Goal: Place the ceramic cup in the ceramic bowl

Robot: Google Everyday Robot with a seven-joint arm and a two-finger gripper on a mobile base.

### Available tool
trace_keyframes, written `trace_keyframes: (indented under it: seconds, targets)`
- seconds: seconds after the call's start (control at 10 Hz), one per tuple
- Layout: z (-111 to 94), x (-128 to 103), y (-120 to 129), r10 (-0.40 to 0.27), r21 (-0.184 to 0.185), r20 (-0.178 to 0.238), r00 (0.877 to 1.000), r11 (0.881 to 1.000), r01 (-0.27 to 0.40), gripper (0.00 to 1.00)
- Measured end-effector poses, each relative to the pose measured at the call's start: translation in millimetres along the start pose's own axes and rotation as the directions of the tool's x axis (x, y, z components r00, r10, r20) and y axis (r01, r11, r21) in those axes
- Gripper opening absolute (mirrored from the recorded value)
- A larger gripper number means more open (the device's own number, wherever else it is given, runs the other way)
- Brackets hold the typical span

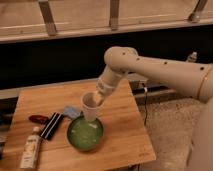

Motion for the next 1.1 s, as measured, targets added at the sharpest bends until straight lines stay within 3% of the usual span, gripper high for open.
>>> trace_keyframes:
  seconds: [0.4,0.8,0.9,1.1]
  targets:
    - [46.6,1.6,19.6,-0.057,-0.053,-0.078,0.995,0.997,0.053,0.00]
    - [80.5,17.0,31.4,-0.060,-0.154,-0.098,0.993,0.987,0.044,0.00]
    - [86.3,18.4,32.7,-0.058,-0.165,-0.102,0.993,0.986,0.041,0.00]
    - [107.5,16.2,27.3,-0.035,-0.141,-0.112,0.993,0.990,0.019,0.00]
